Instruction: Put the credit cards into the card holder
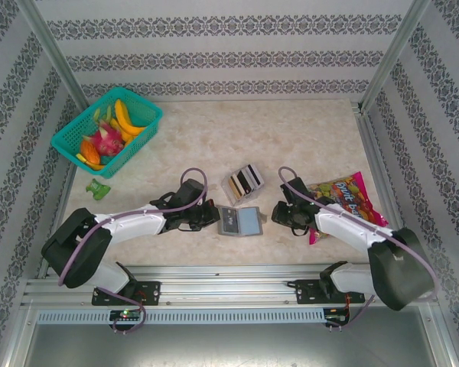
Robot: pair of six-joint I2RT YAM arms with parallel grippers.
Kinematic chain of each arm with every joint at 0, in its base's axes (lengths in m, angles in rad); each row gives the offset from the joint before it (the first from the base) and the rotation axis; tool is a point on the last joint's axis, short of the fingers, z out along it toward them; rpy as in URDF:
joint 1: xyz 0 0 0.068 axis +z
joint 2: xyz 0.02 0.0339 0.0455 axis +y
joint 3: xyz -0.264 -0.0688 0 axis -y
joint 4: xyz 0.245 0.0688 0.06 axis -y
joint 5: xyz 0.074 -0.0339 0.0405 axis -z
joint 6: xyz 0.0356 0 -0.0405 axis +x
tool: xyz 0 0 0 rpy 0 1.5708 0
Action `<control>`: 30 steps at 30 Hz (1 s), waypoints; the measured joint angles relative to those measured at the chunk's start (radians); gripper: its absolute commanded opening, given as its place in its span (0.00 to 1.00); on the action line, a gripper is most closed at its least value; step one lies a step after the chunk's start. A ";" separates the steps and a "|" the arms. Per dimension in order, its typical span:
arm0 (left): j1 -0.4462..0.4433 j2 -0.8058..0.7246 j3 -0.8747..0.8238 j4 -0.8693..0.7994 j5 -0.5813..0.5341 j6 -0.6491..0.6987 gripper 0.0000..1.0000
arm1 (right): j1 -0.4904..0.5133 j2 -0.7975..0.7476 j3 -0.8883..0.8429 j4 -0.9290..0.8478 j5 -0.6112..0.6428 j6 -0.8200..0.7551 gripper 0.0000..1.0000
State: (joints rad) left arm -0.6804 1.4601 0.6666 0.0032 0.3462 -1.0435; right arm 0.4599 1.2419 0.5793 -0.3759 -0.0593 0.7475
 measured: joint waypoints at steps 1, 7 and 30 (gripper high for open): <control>0.000 -0.001 0.005 -0.006 -0.003 0.004 0.00 | 0.001 -0.015 0.000 0.011 -0.011 -0.008 0.43; 0.000 -0.001 0.022 -0.023 -0.005 0.019 0.00 | 0.086 0.031 0.037 0.049 -0.050 -0.031 0.49; 0.000 -0.025 0.059 -0.121 -0.018 0.067 0.00 | 0.208 0.268 0.224 -0.115 0.213 -0.073 0.19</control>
State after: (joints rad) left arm -0.6804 1.4349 0.7258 -0.1177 0.3283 -0.9764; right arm 0.6674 1.5101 0.8032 -0.4911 0.1539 0.6746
